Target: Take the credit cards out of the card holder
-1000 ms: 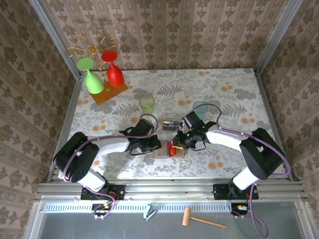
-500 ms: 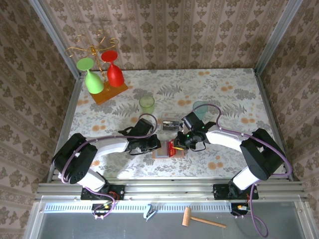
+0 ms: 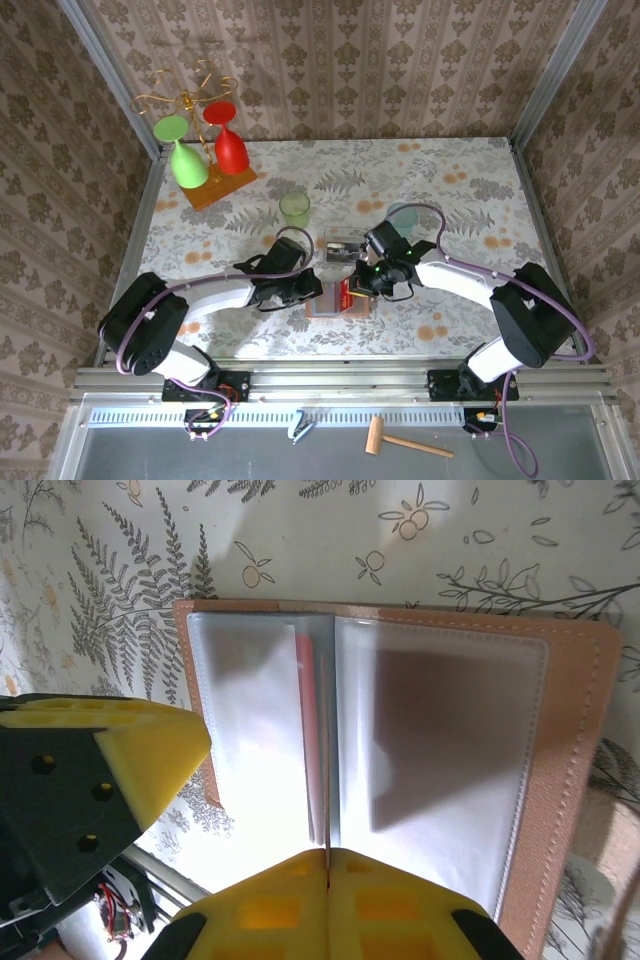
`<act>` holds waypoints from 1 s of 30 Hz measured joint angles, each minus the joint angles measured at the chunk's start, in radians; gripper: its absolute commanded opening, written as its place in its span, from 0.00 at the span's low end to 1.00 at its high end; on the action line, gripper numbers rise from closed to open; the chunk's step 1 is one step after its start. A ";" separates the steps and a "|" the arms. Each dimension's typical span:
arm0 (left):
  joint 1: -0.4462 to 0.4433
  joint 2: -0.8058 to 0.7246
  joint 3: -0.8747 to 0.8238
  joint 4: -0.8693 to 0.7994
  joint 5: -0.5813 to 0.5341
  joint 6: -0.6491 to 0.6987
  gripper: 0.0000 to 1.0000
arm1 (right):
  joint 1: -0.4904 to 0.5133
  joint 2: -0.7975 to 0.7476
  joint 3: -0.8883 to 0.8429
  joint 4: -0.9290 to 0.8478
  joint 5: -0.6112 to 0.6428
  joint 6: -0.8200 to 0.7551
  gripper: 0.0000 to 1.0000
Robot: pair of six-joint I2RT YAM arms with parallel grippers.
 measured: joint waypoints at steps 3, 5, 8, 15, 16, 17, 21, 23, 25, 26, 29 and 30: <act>0.008 -0.006 -0.012 0.010 0.000 0.000 0.10 | 0.000 -0.008 0.040 -0.055 0.026 -0.037 0.03; 0.014 -0.012 -0.018 0.014 0.000 0.000 0.10 | 0.000 -0.008 0.076 -0.103 0.047 -0.076 0.02; 0.017 -0.031 -0.033 0.020 -0.003 0.000 0.10 | 0.000 -0.008 0.138 -0.178 0.081 -0.156 0.00; 0.034 -0.101 -0.066 0.016 -0.015 -0.001 0.11 | 0.000 0.055 0.344 -0.377 0.156 -0.460 0.00; 0.036 -0.107 -0.067 0.016 -0.018 -0.001 0.10 | 0.000 0.073 0.373 -0.401 0.167 -0.509 0.00; 0.039 -0.113 -0.069 0.016 -0.019 -0.001 0.11 | -0.002 0.089 0.396 -0.422 0.175 -0.555 0.00; 0.040 -0.138 -0.076 0.006 -0.027 -0.001 0.11 | -0.013 0.161 0.491 -0.519 0.198 -0.755 0.00; 0.040 -0.150 -0.077 0.000 -0.030 -0.001 0.11 | -0.016 0.190 0.530 -0.555 0.201 -0.859 0.00; 0.040 -0.163 -0.078 -0.011 -0.034 -0.001 0.11 | -0.018 0.211 0.566 -0.594 0.201 -0.973 0.00; 0.040 -0.168 -0.078 -0.016 -0.037 -0.001 0.11 | -0.018 0.220 0.585 -0.615 0.201 -1.024 0.00; 0.040 -0.187 -0.079 -0.035 -0.045 -0.001 0.11 | -0.025 0.253 0.662 -0.678 0.204 -1.174 0.00; 0.040 -0.195 -0.080 -0.040 -0.050 -0.001 0.11 | -0.027 0.270 0.695 -0.700 0.209 -1.216 0.00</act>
